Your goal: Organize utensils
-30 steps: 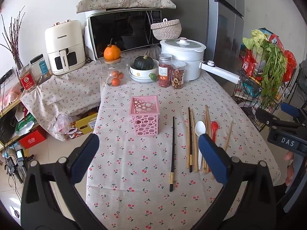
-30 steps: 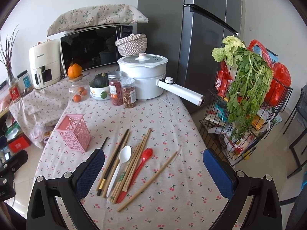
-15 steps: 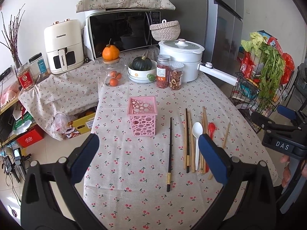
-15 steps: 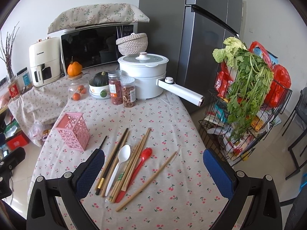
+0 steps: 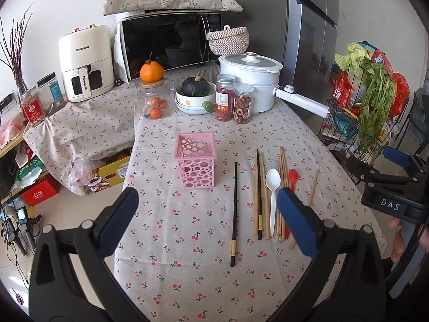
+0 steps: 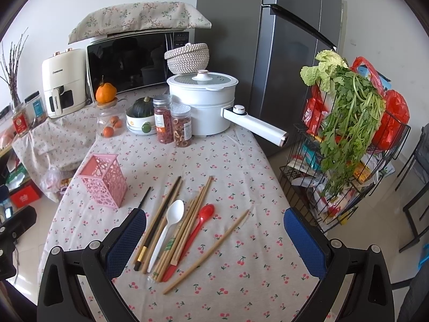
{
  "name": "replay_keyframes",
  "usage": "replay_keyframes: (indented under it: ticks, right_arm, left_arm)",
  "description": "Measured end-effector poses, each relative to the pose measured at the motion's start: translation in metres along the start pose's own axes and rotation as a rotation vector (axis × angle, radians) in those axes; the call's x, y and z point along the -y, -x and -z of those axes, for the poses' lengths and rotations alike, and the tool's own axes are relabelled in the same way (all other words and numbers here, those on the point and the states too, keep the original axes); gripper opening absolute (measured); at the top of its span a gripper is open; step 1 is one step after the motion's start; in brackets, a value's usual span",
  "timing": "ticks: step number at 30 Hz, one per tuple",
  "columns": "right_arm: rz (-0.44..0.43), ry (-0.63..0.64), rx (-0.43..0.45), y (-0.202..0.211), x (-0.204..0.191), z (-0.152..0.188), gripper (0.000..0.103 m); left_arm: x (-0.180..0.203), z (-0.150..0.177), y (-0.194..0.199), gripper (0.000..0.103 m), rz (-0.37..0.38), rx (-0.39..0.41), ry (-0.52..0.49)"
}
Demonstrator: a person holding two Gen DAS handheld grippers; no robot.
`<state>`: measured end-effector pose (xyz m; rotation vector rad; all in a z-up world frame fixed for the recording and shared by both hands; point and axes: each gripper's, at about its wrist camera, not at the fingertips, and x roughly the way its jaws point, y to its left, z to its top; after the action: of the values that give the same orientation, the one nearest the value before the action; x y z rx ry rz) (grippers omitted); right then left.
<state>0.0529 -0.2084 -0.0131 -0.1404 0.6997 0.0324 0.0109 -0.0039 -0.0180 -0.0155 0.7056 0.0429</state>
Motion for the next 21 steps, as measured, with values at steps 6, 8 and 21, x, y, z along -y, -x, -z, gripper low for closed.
replay_keyframes:
  ticks: [6, 8, 21]
  right_arm:
    - [0.001, 0.0, -0.001, -0.0002, -0.0015, 0.0006, 0.103]
    - [0.001, 0.0, -0.001, -0.0003, -0.0011, 0.0004, 0.103]
    - [-0.005, -0.001, -0.009, -0.0031, -0.0022, 0.0027, 0.103]
  left_arm:
    - [0.0019, 0.0019, -0.0009, 0.102, 0.003, -0.006, -0.005]
    - [0.002, 0.0021, -0.0007, 0.103, 0.004, -0.006, -0.004]
    - [0.003, 0.0029, -0.0005, 0.103, 0.001, -0.006, -0.006]
